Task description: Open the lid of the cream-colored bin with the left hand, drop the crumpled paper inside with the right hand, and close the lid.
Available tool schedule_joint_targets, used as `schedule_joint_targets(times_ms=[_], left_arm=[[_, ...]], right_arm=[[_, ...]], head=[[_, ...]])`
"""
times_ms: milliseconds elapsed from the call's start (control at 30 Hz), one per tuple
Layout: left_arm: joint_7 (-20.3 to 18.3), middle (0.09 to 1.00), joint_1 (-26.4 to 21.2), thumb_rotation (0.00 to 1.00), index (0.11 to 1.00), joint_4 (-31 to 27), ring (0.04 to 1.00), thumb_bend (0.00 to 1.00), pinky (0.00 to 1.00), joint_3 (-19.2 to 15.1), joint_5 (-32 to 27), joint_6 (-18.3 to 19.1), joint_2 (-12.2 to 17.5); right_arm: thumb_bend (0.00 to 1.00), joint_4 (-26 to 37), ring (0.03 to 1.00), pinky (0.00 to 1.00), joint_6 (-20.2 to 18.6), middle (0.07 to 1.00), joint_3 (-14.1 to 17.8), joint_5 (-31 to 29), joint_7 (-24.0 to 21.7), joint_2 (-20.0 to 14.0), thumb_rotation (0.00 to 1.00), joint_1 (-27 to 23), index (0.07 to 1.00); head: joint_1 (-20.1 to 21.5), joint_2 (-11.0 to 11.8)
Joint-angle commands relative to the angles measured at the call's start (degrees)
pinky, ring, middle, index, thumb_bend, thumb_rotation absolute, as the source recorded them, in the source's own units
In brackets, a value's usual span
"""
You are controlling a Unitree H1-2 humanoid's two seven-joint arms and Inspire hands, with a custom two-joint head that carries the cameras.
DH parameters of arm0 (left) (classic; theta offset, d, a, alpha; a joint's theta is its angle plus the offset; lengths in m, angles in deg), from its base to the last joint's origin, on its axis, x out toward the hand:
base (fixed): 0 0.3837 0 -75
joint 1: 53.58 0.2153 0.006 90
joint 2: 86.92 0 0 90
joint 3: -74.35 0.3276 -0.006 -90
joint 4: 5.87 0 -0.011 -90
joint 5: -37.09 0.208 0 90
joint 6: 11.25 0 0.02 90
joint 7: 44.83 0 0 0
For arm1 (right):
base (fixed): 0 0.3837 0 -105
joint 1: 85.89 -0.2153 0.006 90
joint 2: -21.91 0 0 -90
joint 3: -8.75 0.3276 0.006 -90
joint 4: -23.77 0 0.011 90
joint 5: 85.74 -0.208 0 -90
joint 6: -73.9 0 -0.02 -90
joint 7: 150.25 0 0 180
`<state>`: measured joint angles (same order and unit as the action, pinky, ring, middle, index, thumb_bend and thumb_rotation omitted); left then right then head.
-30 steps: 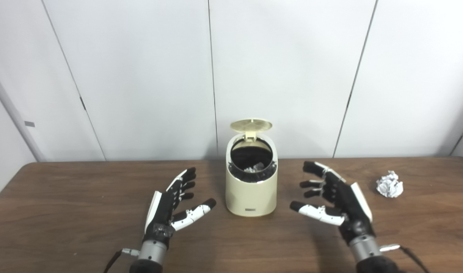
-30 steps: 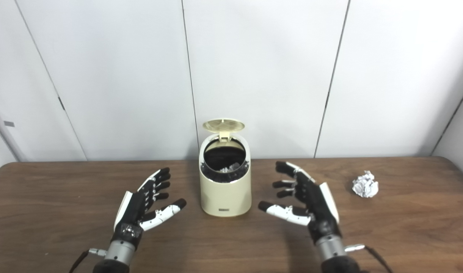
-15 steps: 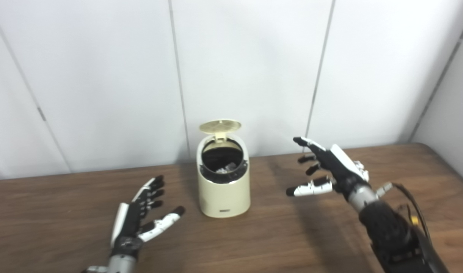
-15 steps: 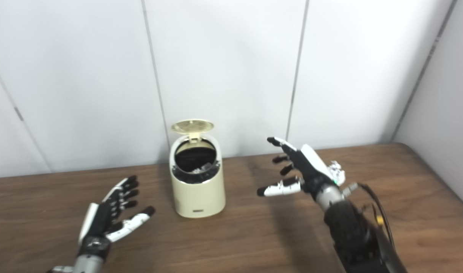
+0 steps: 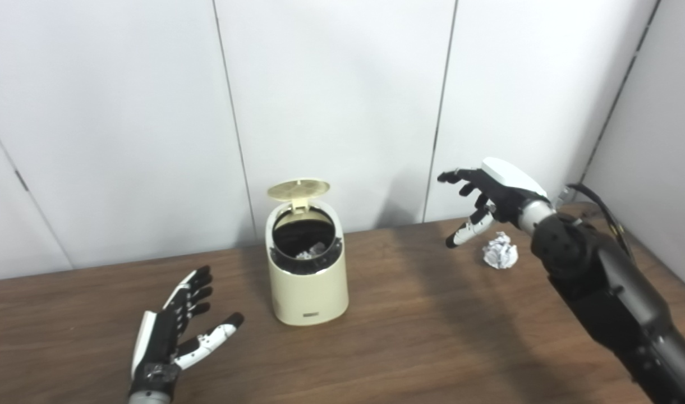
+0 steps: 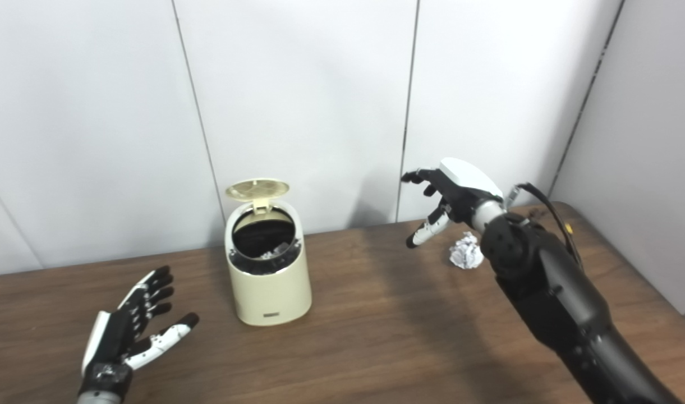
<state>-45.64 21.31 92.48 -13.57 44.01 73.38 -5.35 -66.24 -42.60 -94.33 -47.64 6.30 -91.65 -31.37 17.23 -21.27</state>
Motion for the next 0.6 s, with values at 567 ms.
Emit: schedule_joint_targets(times_ms=[567], left_arm=[[0.2, 0.888, -2.4, 0.16, 0.925, -0.8, 0.866, 0.67, 0.82, -0.1, 0.7, -1.6, 0.9]], right_arm=[[0.92, -12.2, 0.848, 0.6, -0.2, 0.949, -4.4, 12.0, -19.3, -4.2, 0.22, -10.8, 0.845]], head=[[1.3, -0.3]])
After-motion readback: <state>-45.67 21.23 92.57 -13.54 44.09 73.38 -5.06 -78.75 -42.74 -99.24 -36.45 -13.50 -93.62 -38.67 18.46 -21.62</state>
